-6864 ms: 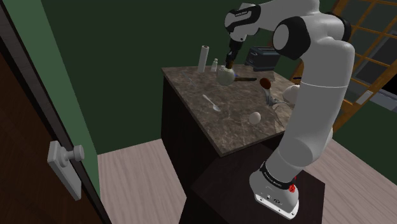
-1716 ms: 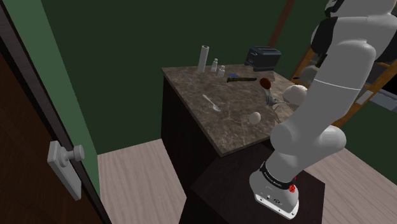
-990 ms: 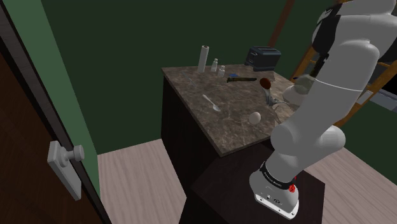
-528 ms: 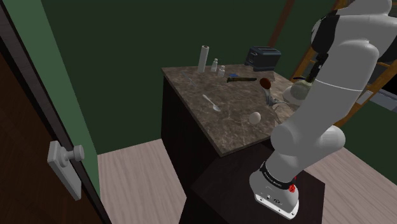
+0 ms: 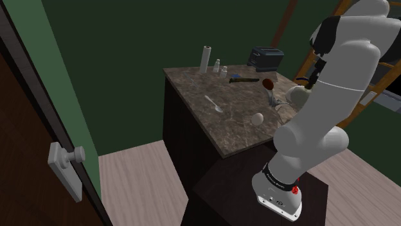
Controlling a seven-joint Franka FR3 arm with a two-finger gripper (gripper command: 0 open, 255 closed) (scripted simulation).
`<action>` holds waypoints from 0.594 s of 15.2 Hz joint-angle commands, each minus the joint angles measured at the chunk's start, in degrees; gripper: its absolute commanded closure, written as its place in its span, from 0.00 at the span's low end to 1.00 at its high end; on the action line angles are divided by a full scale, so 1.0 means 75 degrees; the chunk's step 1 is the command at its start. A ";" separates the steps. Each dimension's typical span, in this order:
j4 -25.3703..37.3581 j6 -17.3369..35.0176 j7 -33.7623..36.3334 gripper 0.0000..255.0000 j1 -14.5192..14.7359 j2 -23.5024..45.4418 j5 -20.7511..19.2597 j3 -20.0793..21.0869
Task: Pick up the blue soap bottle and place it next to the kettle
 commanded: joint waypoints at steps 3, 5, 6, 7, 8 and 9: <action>-0.0303 0.0372 -0.0085 1.00 -0.0019 0.0096 0.0104 0.0035; -0.0437 0.0552 -0.0135 1.00 -0.0037 0.0168 0.0175 0.0061; -0.0501 0.0641 -0.0162 1.00 -0.0048 0.0207 0.0214 0.0075; -0.0563 0.0730 -0.0190 1.00 -0.0059 0.0247 0.0254 0.0090; -0.0623 0.0817 -0.0219 1.00 -0.0072 0.0289 0.0295 0.0106; -0.0681 0.0904 -0.0249 1.00 -0.0085 0.0332 0.0339 0.0123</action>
